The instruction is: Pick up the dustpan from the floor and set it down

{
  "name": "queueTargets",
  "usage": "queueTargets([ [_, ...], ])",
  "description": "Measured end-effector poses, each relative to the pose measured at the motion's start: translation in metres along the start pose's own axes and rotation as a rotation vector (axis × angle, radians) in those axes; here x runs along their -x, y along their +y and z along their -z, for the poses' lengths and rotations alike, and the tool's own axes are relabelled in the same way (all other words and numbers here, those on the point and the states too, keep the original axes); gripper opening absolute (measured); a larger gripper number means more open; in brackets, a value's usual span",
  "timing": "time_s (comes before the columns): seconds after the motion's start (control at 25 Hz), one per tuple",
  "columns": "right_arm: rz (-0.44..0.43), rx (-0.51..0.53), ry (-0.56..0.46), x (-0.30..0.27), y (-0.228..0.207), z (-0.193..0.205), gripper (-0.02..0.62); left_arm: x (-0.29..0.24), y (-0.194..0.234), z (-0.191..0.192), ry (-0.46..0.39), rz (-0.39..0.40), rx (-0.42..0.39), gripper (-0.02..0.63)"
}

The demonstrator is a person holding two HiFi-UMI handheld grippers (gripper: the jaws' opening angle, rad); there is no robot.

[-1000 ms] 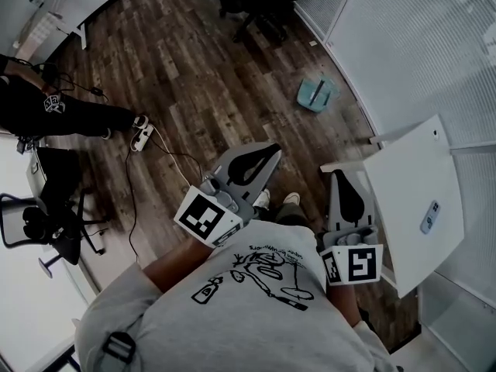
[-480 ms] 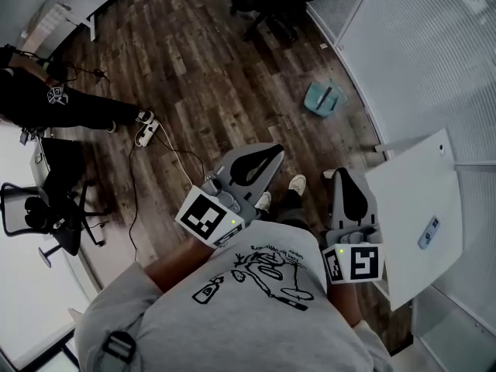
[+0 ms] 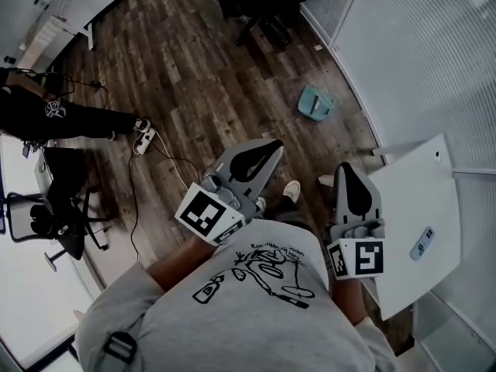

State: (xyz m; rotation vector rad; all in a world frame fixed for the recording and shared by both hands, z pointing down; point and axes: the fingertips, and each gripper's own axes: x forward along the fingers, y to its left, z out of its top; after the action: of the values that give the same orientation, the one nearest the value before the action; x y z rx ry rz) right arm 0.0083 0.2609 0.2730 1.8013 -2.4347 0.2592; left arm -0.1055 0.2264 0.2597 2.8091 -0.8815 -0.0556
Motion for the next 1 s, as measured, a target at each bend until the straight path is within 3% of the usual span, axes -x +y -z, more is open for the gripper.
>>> queueTargets([
  [0.48, -0.015, -0.026, 0.005, -0.008, -0.101, 0.005, 0.006, -0.094, -0.017, 0.000, 0.004, -0.029, -0.015, 0.002],
  [1.0, -0.037, -0.018, 0.014, -0.013, -0.146, 0.000, 0.006, -0.135, -0.019, -0.008, -0.015, -0.068, -0.025, 0.002],
])
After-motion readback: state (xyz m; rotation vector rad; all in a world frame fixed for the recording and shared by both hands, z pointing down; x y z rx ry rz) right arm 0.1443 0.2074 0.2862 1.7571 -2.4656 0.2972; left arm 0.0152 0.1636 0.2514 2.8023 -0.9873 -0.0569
